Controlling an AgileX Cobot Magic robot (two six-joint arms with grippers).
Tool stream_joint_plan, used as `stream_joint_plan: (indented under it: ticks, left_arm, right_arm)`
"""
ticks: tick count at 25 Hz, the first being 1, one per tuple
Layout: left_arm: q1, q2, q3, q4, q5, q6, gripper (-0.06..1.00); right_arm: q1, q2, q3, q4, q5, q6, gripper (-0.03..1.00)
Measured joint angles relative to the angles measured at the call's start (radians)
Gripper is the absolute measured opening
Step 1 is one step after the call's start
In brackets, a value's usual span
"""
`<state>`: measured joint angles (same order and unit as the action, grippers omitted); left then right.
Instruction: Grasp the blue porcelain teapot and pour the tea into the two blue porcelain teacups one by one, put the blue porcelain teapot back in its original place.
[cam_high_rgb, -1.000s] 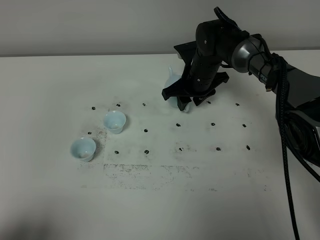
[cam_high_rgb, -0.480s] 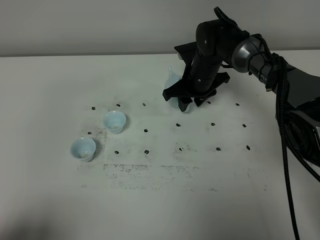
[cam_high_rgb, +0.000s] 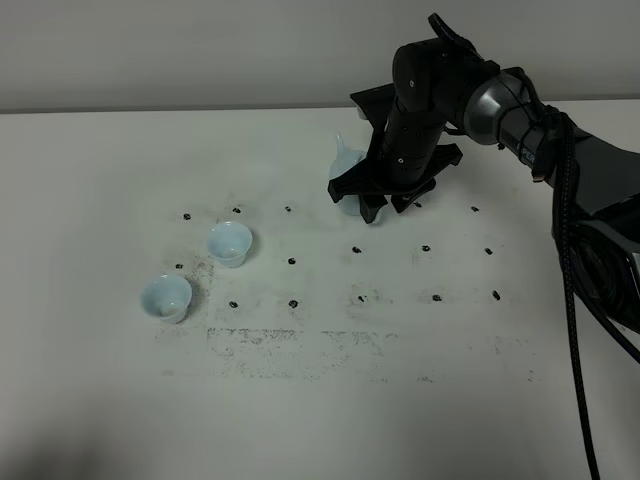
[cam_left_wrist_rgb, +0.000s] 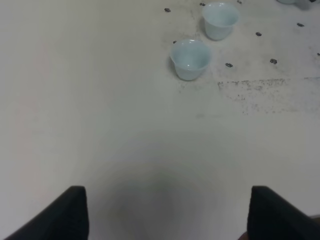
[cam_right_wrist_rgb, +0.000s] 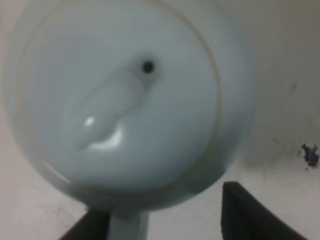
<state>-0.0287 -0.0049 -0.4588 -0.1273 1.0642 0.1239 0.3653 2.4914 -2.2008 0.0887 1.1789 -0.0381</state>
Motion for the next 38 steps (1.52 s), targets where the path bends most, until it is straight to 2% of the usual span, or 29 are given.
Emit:
stream_joint_plan:
  ticks: [38]
  left_arm:
    - [0.000, 0.000, 0.000, 0.000, 0.000, 0.000, 0.63]
  right_arm:
    - [0.000, 0.000, -0.047, 0.002, 0.035, 0.000, 0.42]
